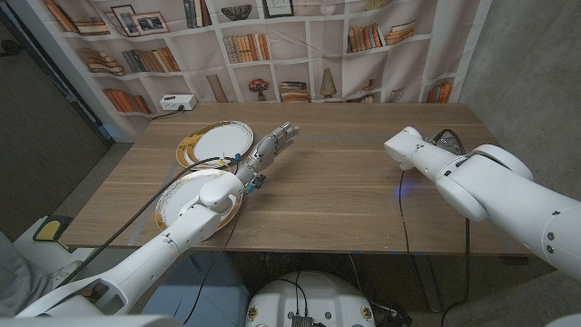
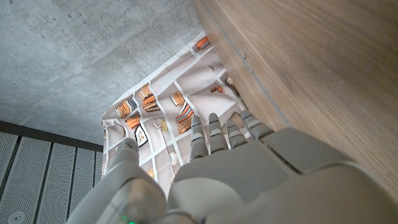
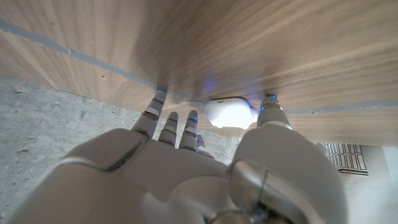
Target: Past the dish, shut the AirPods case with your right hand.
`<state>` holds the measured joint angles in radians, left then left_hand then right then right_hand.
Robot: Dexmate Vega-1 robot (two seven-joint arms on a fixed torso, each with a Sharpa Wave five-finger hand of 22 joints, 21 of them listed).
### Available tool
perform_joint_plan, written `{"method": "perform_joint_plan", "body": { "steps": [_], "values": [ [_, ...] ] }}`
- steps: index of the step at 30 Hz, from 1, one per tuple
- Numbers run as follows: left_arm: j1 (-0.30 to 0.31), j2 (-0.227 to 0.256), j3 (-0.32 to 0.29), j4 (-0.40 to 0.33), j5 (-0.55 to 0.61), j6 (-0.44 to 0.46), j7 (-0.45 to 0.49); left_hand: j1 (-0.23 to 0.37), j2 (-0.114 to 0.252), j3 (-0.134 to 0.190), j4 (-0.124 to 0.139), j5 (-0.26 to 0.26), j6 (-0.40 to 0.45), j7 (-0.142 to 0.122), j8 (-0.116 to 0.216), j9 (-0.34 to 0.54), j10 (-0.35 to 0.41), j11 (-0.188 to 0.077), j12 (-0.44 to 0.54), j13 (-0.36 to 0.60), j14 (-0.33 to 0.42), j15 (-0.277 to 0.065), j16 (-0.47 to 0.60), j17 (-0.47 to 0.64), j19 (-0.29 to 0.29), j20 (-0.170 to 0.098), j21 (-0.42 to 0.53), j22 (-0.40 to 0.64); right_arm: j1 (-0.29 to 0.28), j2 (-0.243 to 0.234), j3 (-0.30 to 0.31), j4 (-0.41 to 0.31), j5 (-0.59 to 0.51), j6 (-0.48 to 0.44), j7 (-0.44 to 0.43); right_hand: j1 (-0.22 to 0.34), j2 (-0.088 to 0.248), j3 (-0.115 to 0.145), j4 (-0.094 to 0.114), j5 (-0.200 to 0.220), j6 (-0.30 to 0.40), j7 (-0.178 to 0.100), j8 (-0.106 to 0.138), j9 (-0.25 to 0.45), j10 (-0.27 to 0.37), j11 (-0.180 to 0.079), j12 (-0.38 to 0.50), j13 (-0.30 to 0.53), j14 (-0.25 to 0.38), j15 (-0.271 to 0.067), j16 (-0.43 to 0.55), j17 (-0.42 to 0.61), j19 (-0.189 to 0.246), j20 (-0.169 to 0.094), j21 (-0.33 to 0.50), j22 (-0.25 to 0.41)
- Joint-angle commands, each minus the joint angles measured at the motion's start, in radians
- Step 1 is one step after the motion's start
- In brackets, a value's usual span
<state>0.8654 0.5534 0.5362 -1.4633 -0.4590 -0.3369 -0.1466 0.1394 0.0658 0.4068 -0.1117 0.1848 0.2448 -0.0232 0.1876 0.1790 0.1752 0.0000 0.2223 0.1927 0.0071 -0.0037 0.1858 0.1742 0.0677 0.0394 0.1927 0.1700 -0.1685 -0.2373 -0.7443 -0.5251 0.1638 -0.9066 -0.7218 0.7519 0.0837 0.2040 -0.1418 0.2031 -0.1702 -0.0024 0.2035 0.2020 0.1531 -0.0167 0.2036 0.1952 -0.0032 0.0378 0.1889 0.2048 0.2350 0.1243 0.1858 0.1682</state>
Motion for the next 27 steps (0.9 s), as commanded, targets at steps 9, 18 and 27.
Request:
{"method": "perform_joint_plan", "body": {
  "steps": [9, 18, 27],
  "values": [
    [-0.003, -0.006, 0.011, -0.006, 0.007, 0.013, 0.004, -0.005, -0.002, 0.004, -0.007, -0.001, 0.012, 0.001, 0.006, 0.003, 0.01, -0.002, 0.005, 0.005, 0.006, -0.003, -0.001, 0.003, -0.004, 0.003, 0.0, 0.004, -0.026, -0.024, 0.021, -0.033, 0.009, 0.019, 0.024, 0.047, 0.052, 0.034, -0.003, -0.008, 0.001, -0.023, 0.005, 0.003, 0.075, -0.035, 0.031, 0.005, 0.0, -0.044, 0.013, 0.003, 0.0, -0.033, 0.0, 0.0],
    [-0.003, -0.01, 0.016, -0.008, 0.012, 0.012, 0.005, -0.006, -0.002, 0.004, -0.007, -0.001, 0.013, 0.002, 0.005, 0.003, 0.011, -0.002, 0.005, 0.005, 0.006, -0.003, -0.001, 0.003, -0.004, 0.003, -0.001, 0.004, -0.066, -0.052, 0.041, -0.118, 0.011, -0.01, -0.003, 0.061, 0.085, 0.052, 0.002, -0.015, 0.016, -0.02, 0.011, 0.003, 0.148, -0.047, 0.051, 0.008, 0.005, -0.078, 0.023, 0.005, 0.005, -0.056, 0.003, 0.0],
    [0.006, -0.008, 0.016, -0.022, 0.018, 0.01, 0.017, -0.007, -0.002, 0.004, -0.006, -0.001, 0.012, 0.002, 0.004, 0.003, 0.013, -0.004, 0.005, 0.005, 0.006, -0.003, -0.002, 0.003, -0.004, 0.003, 0.0, 0.004, -0.121, -0.088, 0.069, -0.23, 0.009, -0.026, -0.04, 0.104, 0.108, 0.097, 0.003, -0.019, 0.054, -0.061, 0.022, 0.001, 0.218, -0.116, 0.068, 0.022, 0.023, -0.11, 0.04, 0.01, 0.008, -0.088, 0.004, 0.0]
  ]
}}
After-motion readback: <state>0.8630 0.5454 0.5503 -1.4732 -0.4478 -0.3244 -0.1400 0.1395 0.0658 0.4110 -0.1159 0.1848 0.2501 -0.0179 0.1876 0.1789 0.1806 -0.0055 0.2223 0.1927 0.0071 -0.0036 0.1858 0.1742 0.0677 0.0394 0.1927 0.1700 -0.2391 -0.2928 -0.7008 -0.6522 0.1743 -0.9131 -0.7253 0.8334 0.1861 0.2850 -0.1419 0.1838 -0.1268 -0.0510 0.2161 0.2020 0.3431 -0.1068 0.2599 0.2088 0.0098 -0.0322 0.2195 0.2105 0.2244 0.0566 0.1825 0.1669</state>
